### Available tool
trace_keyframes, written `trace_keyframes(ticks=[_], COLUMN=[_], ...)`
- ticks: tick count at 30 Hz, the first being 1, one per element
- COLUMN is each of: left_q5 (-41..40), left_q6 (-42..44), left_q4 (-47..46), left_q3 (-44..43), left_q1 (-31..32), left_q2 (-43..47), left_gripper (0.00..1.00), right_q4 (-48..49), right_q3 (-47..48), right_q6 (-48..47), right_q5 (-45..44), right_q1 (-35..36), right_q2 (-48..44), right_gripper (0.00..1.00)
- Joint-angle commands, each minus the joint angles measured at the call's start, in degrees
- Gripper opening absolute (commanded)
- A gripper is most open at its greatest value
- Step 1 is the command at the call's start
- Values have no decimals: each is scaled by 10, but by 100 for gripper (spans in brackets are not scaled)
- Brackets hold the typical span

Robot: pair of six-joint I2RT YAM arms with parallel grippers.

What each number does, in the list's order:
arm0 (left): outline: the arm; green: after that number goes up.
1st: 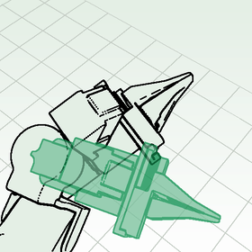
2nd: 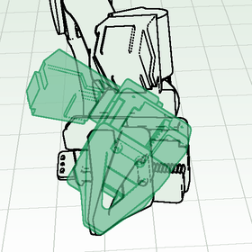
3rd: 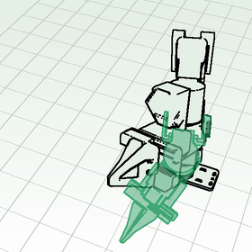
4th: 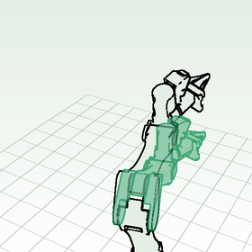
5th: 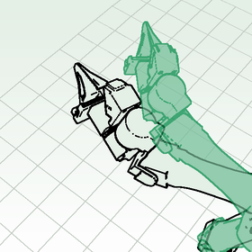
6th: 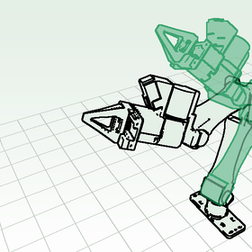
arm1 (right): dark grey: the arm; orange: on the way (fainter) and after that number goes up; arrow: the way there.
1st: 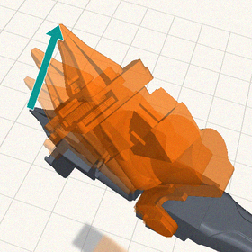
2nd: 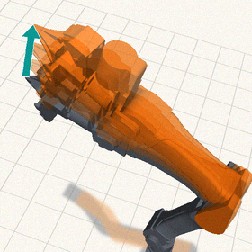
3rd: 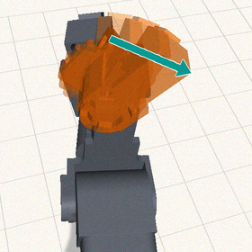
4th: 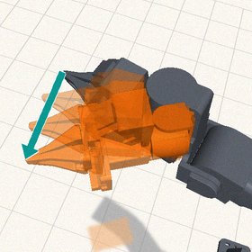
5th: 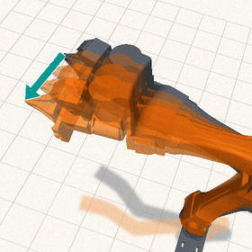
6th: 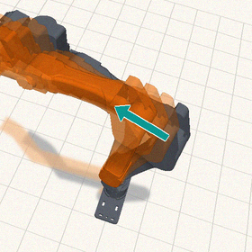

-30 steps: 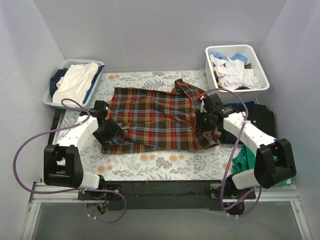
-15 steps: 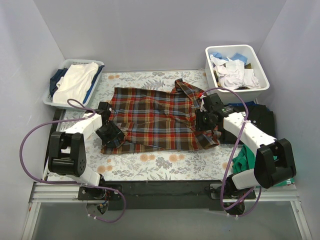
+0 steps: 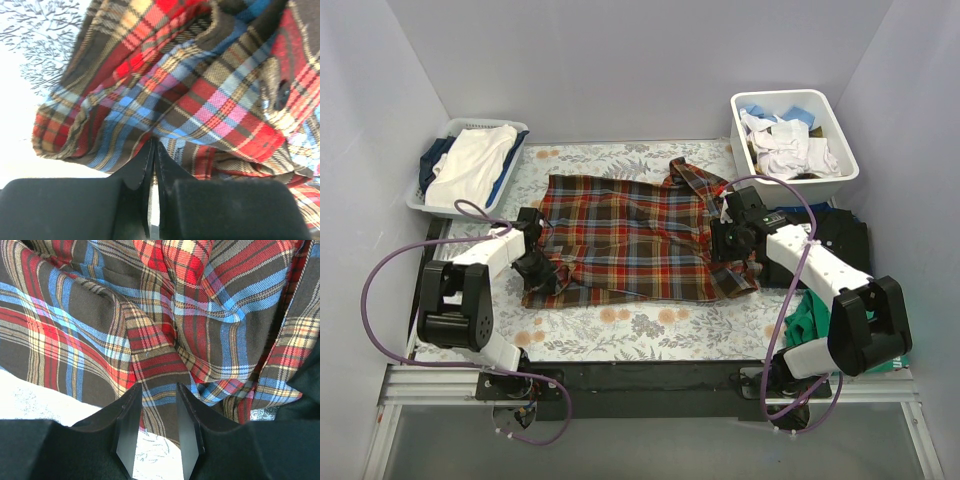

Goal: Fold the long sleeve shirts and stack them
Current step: Fold the shirt

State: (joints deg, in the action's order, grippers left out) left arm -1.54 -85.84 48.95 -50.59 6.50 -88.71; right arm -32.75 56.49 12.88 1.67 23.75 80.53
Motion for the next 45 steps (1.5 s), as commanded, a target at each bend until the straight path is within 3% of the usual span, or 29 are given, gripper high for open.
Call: trace_keyframes(ticks=[1, 7, 12, 21, 26, 29, 34, 37, 38, 40, 45], left_q5=[-50, -81, -51, -147, -158, -142, -173, -118, -41, 4, -3], left_q6=[4, 1, -1, -16, -12, -14, -27, 11, 22, 24, 47], left_q4=[34, 98, 123, 207, 197, 190, 190, 143, 97, 66, 33], left_q3=[-31, -93, -100, -157, -147, -139, -182, -188, -173, -154, -140], left_q1=[2, 2, 2, 1, -6, -7, -8, -8, -6, 7, 82], left_q2=[34, 75, 97, 120, 115, 100, 114, 115, 110, 96, 6], left_gripper=[0, 0, 0, 0, 0, 34, 54, 57, 56, 54, 55], right_q4=[21, 26, 32, 35, 37, 36, 34, 32, 30, 18, -13], right_q3=[15, 16, 14, 20, 20, 20, 19, 26, 28, 35, 53], right_q6=[-8, -8, -10, -12, -15, -17, -15, -24, -29, -38, -49], right_q5=[4, 14, 18, 23, 25, 24, 4, -6, -5, 0, -11], right_q1=[1, 1, 2, 1, 1, 1, 1, 2, 2, 5, 25], right_q2=[7, 16, 20, 28, 31, 30, 13, 4, 7, 16, 62], right_gripper=[41, 41, 41, 41, 41, 41, 41, 42, 45, 49, 55])
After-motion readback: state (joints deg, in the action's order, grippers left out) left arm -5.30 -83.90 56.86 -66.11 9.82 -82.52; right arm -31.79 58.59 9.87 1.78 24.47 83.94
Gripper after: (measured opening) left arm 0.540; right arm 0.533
